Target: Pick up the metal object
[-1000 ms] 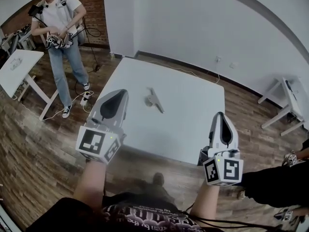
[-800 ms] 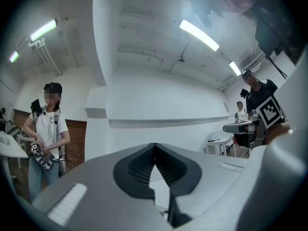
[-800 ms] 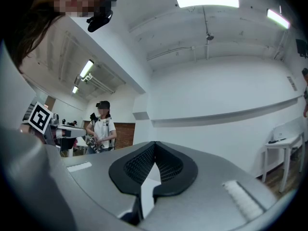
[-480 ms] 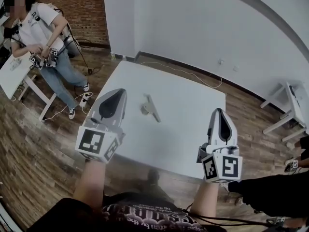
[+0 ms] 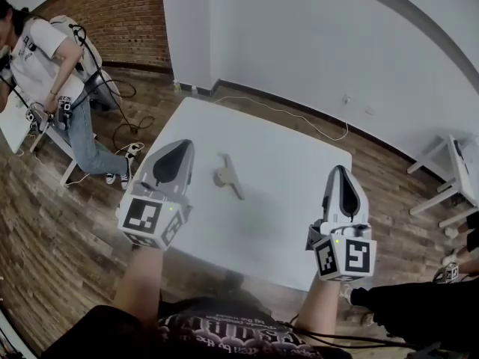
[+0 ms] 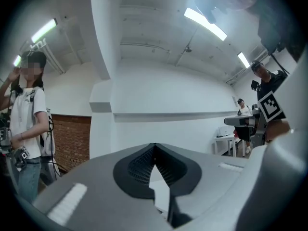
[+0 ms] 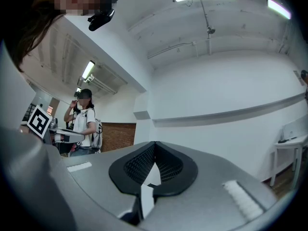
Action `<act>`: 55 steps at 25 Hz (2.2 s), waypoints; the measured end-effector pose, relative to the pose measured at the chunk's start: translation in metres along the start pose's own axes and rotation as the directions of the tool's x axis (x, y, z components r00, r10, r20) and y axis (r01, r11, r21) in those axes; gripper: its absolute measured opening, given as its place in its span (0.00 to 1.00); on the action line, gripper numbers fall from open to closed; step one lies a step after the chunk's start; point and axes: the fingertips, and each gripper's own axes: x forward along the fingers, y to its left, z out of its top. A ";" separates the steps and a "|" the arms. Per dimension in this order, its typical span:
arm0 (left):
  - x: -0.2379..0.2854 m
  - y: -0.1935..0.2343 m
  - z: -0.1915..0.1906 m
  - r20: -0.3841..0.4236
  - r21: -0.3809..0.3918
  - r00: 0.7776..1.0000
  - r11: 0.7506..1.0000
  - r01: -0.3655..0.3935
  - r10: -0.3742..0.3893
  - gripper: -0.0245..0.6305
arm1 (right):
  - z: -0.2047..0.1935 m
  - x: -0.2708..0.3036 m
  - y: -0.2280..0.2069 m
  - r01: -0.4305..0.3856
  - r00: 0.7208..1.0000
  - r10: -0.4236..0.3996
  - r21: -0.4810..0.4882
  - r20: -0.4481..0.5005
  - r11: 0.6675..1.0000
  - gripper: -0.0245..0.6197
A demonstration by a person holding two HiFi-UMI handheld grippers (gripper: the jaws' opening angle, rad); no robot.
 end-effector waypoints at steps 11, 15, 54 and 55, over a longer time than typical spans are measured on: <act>0.023 -0.003 -0.010 -0.013 0.003 1.000 1.000 0.004 -0.004 0.04 | -0.007 0.017 -0.017 0.002 1.000 -0.002 0.002 -0.003 1.000 0.05; 0.031 -0.004 -0.016 -0.030 0.002 1.000 1.000 0.004 -0.004 0.04 | -0.009 0.024 -0.022 -0.001 1.000 0.001 0.004 -0.009 1.000 0.06; 0.067 -0.038 -0.324 -0.603 -0.708 0.684 0.670 -0.223 -0.410 0.27 | -0.025 0.032 -0.054 0.016 0.999 -0.017 -0.025 -0.047 1.000 0.05; 0.069 -0.038 -0.326 -0.603 -0.713 0.682 0.662 -0.229 -0.414 0.26 | -0.025 0.032 -0.055 0.018 0.999 -0.019 -0.026 -0.048 1.000 0.06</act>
